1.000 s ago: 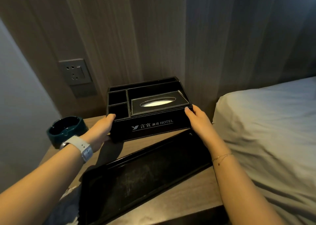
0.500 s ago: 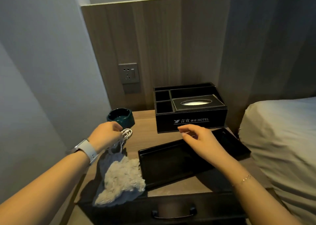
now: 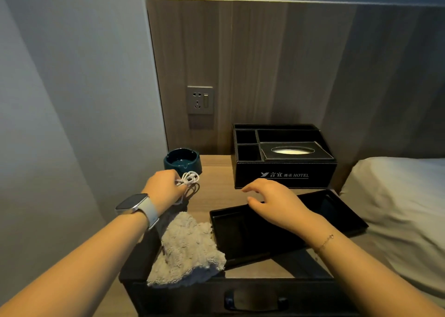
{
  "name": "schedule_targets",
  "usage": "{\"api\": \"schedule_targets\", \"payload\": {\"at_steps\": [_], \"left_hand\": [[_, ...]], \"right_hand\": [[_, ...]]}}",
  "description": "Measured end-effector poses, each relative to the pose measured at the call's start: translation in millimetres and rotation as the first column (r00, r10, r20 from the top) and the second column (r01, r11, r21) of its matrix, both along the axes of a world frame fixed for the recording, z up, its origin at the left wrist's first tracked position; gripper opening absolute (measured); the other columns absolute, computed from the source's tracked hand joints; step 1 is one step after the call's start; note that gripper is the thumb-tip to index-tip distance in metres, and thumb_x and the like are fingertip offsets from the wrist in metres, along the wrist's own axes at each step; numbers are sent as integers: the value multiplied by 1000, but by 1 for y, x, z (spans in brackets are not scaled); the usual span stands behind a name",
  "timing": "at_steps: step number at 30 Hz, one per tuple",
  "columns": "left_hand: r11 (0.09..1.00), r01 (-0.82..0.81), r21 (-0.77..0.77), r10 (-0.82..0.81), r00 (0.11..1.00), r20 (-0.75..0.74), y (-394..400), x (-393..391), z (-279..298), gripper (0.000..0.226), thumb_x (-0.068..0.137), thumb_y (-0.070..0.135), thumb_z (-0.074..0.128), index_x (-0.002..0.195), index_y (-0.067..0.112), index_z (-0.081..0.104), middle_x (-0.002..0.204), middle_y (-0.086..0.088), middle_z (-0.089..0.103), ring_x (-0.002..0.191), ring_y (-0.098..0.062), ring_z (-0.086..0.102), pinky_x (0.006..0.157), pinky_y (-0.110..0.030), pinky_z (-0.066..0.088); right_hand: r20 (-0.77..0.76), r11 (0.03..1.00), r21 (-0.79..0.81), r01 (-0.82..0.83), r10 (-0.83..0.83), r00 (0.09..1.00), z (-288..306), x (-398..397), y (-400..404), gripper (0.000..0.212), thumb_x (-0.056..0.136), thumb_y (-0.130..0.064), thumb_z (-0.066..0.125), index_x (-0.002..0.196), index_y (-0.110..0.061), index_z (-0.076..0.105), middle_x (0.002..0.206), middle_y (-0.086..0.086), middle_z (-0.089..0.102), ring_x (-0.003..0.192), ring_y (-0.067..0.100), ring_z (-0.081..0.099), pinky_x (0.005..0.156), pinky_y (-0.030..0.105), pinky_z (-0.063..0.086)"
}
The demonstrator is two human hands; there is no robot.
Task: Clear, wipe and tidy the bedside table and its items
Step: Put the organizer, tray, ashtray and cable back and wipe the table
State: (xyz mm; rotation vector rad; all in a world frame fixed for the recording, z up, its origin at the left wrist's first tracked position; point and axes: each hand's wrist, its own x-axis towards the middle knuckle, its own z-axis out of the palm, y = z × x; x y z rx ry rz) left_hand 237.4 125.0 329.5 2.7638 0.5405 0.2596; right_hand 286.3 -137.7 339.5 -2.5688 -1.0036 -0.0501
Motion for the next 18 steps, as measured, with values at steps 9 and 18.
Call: {"api": "schedule_targets", "payload": {"at_steps": [9, 18], "left_hand": [[939, 325, 117, -338, 932, 127, -61, 36, 112, 16, 85, 29, 69, 98, 20, 67, 94, 1, 67, 89, -19, 61, 76, -35, 53], [776, 450, 441, -347, 890, -297, -121, 126, 93, 16, 86, 13, 63, 100, 8, 68, 104, -14, 65, 88, -33, 62, 72, -38, 53]], "right_hand": [[42, 999, 26, 40, -41, 998, 39, 34, -44, 35, 95, -30, 51, 128, -27, 58, 127, -9, 58, 113, 6, 54, 93, 24, 46], [23, 998, -9, 65, -65, 998, 38, 54, -81, 36, 96, -32, 50, 132, -29, 54, 132, -10, 55, 119, 6, 51, 97, 23, 43]]}}
